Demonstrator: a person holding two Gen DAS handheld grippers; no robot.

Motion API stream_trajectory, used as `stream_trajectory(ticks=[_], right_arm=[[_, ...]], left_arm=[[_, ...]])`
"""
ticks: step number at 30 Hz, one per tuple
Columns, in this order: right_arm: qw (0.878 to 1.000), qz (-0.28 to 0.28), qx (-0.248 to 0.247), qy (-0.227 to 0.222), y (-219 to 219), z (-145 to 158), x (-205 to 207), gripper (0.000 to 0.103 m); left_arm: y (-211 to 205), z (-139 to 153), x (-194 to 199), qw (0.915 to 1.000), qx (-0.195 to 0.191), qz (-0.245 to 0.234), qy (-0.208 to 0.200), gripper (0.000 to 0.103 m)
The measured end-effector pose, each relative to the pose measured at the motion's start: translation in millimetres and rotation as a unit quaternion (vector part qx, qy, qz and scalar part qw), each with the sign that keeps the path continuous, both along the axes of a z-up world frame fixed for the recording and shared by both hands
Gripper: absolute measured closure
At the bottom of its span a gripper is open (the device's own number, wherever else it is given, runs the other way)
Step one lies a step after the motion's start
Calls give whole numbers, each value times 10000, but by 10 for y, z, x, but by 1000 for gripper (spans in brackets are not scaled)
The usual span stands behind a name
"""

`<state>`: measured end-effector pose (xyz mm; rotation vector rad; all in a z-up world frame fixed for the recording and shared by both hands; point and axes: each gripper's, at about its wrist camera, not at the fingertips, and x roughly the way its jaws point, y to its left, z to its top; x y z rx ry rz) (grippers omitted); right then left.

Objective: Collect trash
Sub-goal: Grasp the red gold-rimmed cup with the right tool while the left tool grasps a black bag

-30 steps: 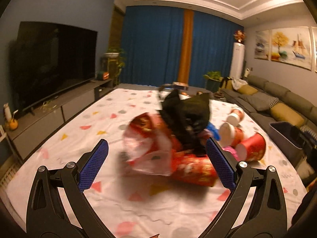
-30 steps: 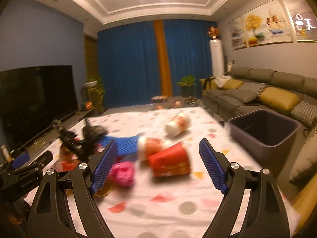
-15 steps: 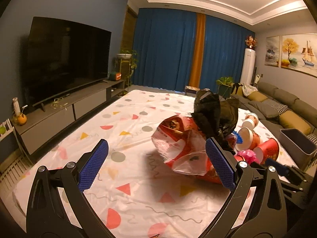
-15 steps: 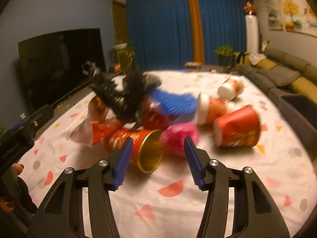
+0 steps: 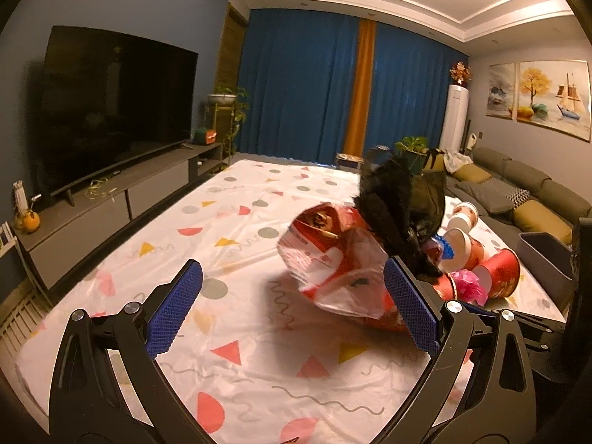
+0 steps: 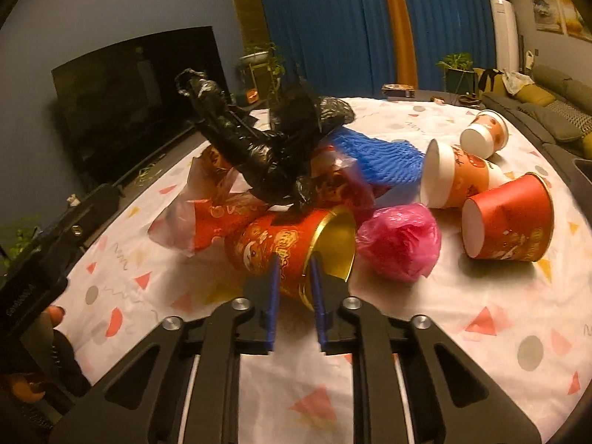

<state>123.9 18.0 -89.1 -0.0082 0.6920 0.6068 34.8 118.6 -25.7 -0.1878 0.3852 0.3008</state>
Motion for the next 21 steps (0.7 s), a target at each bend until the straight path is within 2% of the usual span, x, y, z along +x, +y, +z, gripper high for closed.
stream_trajectory(ticks=[4,7,14,18,21], right_arm=[[9997,108,21,-203,-22,66,-118,99],[9993,54,14,-381,-126,123,-242,99],[9974,-301,7,-657,-473,221,-461,99],[9960,-521,35,-727,-635,258,-484,99],[9951,-632,93,-752,-707,285,-485,99]], left_arm=[[-45,-32,34,9999,5,-151,79,6],[-76,-57,52,9996,-12,-241,140,6],[-71,-101,143,9980,-336,-484,219,6],[-130,-65,278,9970,-393,-646,187,7],[-168,-75,388,9950,-497,-839,212,11]])
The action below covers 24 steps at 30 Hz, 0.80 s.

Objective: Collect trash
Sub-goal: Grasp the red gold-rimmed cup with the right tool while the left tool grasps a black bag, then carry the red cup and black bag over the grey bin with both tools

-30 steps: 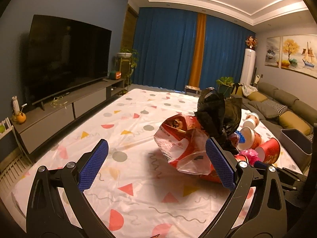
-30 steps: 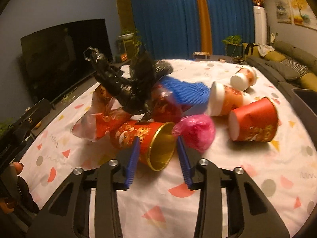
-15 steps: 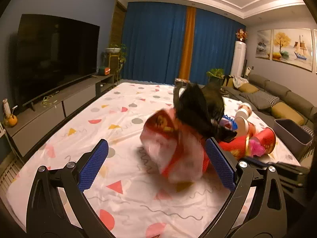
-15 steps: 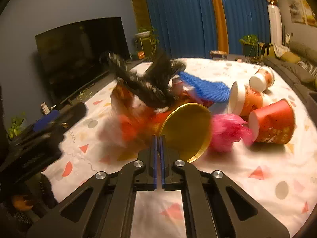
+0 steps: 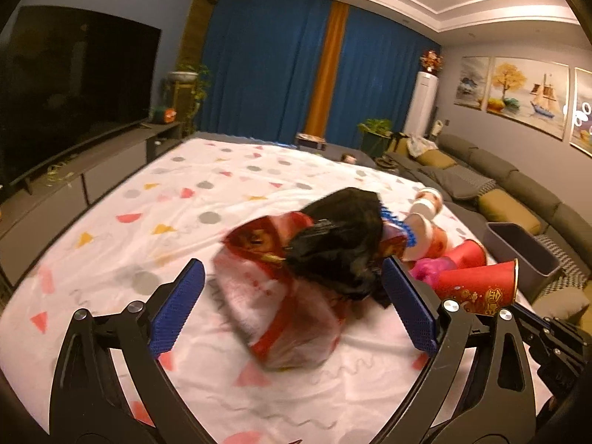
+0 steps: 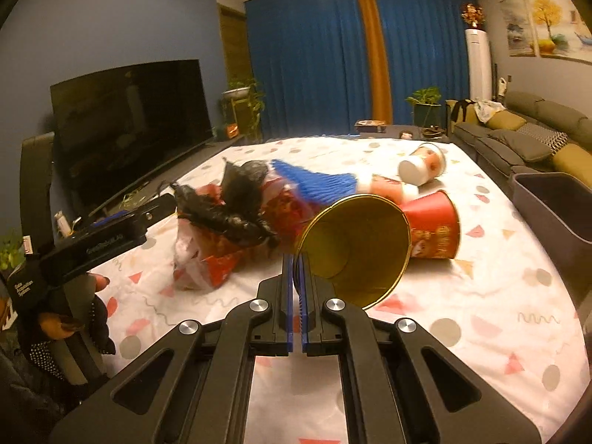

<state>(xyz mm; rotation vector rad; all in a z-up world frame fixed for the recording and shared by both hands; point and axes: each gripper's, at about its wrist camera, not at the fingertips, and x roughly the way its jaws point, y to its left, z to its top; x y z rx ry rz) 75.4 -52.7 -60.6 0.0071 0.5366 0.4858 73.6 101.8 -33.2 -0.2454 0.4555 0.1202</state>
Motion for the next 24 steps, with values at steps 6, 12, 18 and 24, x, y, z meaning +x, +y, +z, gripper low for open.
stream_trajectory(ticks=[6,12,18,24], right_arm=[[9999,-87,-9,-105,-107,29,-12,99],[9998,-178,32,-121,-235,40,-17,99],[9993,-263,92,-259,-354,111,-108,99],[9976,-455,177,-489,-533,238,-205,99]], left_arm=[[-54,-100,339,9980,-303,-432,353,53],[-142,-108,384,9975,-236,-563,367,88],[-201,158,228,9978,-215,-620,-91,97],[-339,539,50,9950,-107,-725,-671,97]])
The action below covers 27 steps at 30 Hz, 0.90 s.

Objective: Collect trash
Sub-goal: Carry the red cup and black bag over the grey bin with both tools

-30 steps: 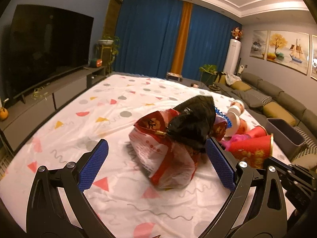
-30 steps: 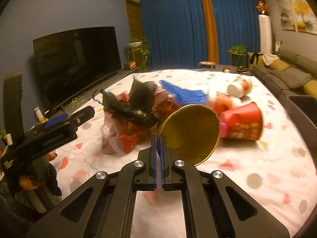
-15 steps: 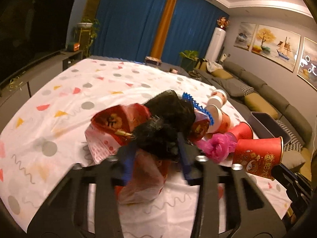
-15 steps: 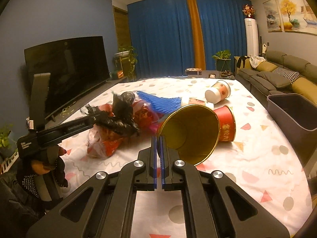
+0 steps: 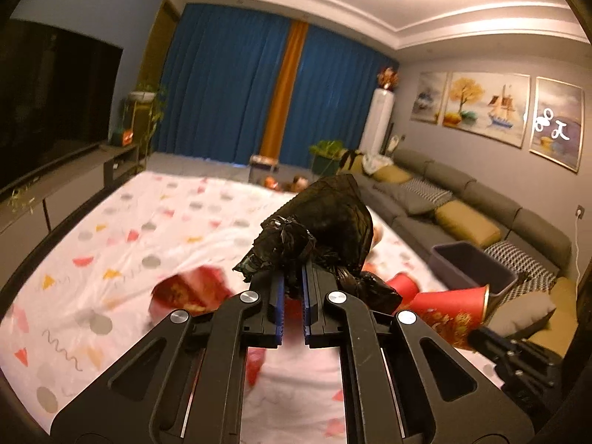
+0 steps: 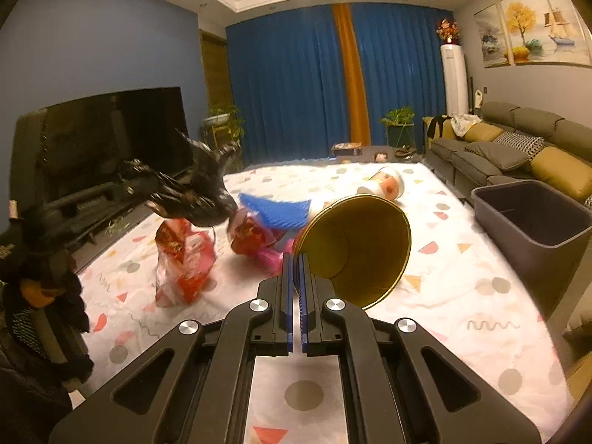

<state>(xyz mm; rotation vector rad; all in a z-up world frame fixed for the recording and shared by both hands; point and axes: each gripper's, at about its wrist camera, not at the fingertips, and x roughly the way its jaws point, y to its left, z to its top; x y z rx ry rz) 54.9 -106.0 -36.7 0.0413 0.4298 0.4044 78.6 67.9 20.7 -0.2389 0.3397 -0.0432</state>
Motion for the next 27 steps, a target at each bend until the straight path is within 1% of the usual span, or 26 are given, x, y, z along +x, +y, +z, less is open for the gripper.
stream_trajectory(ticks=[2,5,16,21,27], right_arm=[[9999,-85,9,-82,-74,45,-20,99],[9995,-221,10,-207,-187,106,-44,99],[9948,-864,-58,-534,-711,241,-29,99],[9888,-1309,-126,-712,-1038,312,41,99],[9787,-1855,-216,-848,-1429,390,222,99]], left_arm=[[-86,78,-11,9999,51,-56,-121,97],[-213,128,8,9997,87,-182,-170,97],[-787,165,258,9972,232,-673,-231,97],[-1120,161,433,9945,286,-980,-241,97],[-1635,182,687,9886,348,-1432,-296,97]])
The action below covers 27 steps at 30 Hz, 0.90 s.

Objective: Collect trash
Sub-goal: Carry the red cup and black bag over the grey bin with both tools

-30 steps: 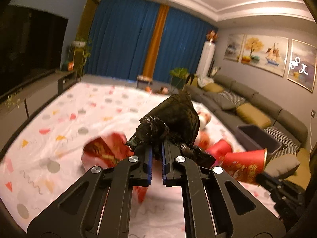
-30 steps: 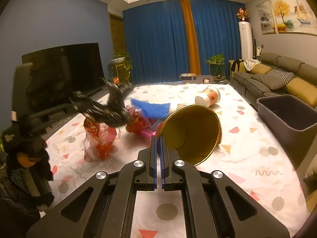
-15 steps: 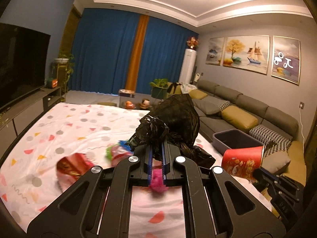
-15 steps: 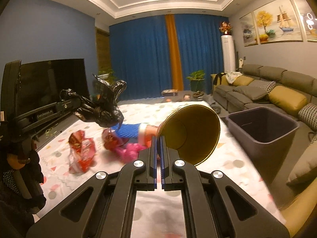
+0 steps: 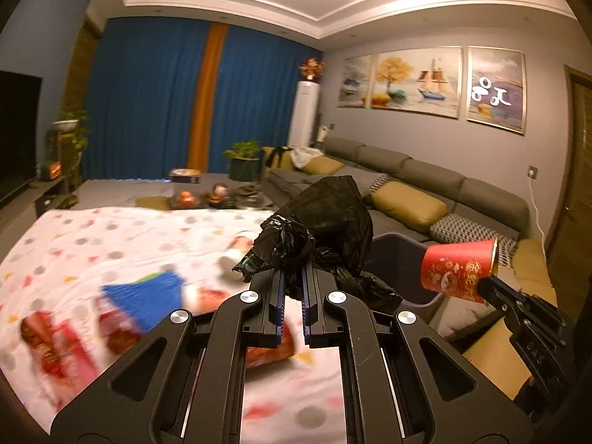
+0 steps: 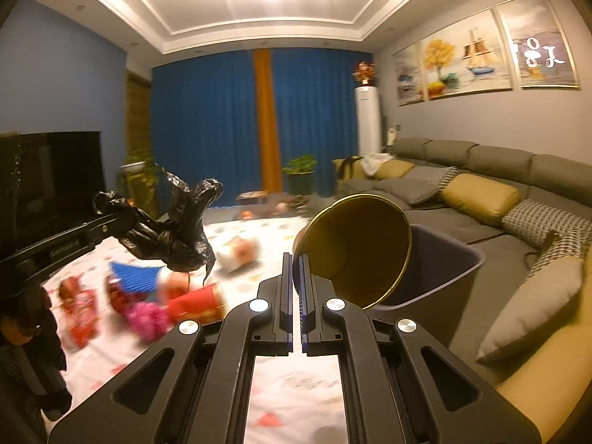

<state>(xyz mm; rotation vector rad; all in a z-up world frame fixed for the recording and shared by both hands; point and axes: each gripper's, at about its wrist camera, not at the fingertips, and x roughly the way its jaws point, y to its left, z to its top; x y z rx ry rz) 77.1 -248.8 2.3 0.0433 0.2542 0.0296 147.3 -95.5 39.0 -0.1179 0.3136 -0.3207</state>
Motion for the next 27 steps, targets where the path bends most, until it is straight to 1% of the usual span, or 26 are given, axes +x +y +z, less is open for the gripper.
stream_trajectory(ticks=[3,7,15,21,27], right_arm=[[9997,-229,-9,-58,-192,36,110,99],[9990,-453,-15,-28,-432,32,311,99],[9977,-676,0,11,-693,-9,609,99],[9970,-766,13,65,-795,-60,751,99],[9966,-809,38,136,-851,-83,864,99]], left_arm=[[-277,18,163,9997,33,-225,-36,97],[-609,13,408,9989,37,-460,6,97],[-1158,-90,854,9974,176,-686,166,97],[-1472,-162,1098,9961,287,-799,249,97],[-1658,-246,1279,9951,321,-852,383,97]])
